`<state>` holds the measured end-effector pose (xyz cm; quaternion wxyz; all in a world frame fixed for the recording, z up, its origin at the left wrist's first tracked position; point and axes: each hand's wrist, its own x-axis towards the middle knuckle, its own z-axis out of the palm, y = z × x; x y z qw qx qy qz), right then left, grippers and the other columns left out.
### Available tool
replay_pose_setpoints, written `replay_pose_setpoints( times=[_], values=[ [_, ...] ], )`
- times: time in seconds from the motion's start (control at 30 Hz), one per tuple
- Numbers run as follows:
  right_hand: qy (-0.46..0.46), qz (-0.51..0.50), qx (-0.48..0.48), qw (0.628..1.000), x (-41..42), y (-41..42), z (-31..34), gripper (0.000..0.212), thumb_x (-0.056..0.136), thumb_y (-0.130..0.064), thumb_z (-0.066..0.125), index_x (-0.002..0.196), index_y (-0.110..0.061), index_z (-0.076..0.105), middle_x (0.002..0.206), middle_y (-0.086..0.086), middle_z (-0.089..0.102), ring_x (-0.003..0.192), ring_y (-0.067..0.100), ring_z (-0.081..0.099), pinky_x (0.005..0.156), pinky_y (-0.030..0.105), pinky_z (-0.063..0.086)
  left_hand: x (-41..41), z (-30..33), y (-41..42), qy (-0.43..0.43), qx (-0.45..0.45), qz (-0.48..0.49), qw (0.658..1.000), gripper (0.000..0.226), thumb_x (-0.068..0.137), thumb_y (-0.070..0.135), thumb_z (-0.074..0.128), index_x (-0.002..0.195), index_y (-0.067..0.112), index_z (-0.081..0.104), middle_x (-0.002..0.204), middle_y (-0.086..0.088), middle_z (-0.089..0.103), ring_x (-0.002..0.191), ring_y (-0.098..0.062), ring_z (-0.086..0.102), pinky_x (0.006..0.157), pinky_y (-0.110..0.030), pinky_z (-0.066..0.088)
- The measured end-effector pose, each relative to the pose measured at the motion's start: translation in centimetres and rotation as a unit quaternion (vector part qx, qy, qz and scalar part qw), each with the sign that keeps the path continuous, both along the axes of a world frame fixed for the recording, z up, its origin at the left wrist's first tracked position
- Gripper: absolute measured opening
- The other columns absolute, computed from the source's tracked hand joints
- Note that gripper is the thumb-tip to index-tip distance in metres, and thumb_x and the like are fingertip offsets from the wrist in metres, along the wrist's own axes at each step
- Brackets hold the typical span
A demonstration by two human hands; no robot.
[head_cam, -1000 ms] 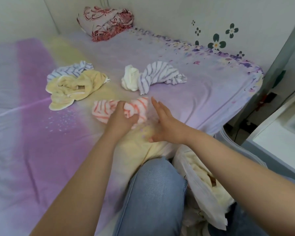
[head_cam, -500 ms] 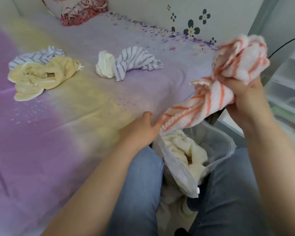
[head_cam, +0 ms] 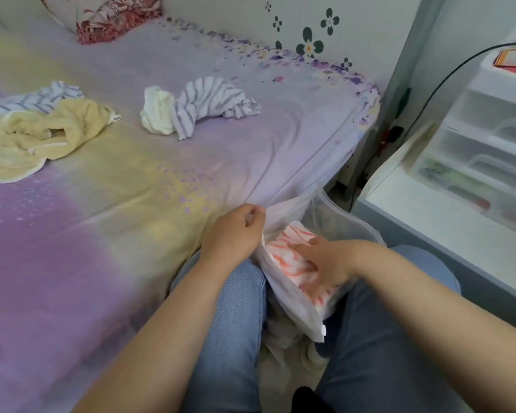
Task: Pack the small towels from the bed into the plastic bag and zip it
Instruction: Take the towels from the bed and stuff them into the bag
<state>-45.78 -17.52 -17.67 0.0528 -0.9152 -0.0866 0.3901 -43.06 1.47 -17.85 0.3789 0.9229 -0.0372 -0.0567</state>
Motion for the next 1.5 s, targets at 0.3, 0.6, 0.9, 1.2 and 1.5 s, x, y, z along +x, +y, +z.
replay_pose_setpoints(
  times=[0.3,0.6,0.9,1.2,1.5],
  values=[
    [-0.27,-0.064,-0.109,0.955,3.2,2.7,-2.6,0.069,0.096,-0.035,0.042,0.147,-0.002,0.01,0.129,0.013,0.055,0.107,0.032,0.062,0.073,0.036,0.045,-0.2,-0.1,0.5,0.023,0.051,-0.038,0.998,0.038,0.084,0.028,0.051,0.12,0.036,0.055,0.083,0.009,0.059,0.085,-0.019,0.06,0.08,-0.034,0.051],
    [-0.184,0.014,-0.053,0.981,0.9,2.5,-2.4,0.064,0.088,-0.038,0.056,0.146,-0.033,0.029,0.147,0.001,0.035,0.13,0.026,0.042,0.1,0.036,0.042,-0.3,0.1,0.1,-0.014,0.055,-0.035,0.998,0.036,0.084,0.023,0.049,0.115,0.033,0.062,0.074,0.006,0.06,0.079,-0.02,0.059,0.072,-0.03,0.049],
    [0.054,0.077,-0.077,0.993,9.1,3.7,-13.5,0.083,0.065,-0.057,0.073,0.14,-0.041,0.04,0.144,-0.001,0.049,0.126,0.026,0.052,0.101,0.045,0.044,-0.7,-0.3,0.9,-0.021,0.034,-0.021,0.999,0.037,0.083,0.019,0.053,0.115,0.03,0.066,0.1,0.003,0.073,0.093,-0.019,0.066,0.084,-0.036,0.053],
    [0.077,0.007,0.053,0.996,7.3,2.5,2.1,0.049,0.085,-0.035,0.068,0.129,-0.016,0.059,0.135,0.007,0.057,0.117,0.022,0.059,0.092,0.036,0.054,1.2,-0.5,1.5,0.0,-0.026,0.02,0.999,0.021,0.088,0.03,0.053,0.105,0.035,0.064,0.069,0.007,0.063,0.064,-0.012,0.059,0.061,-0.026,0.044],
    [-0.302,-0.127,0.187,0.926,17.8,7.1,3.4,0.025,0.088,-0.028,0.06,0.109,-0.016,0.061,0.12,0.007,0.058,0.092,0.023,0.06,0.084,0.036,0.05,12.2,-2.0,8.8,-0.225,0.161,0.174,0.945,0.037,0.087,0.022,0.053,0.123,0.017,0.059,0.127,-0.007,0.057,0.116,-0.032,0.049,0.092,-0.041,0.041]
  ],
)
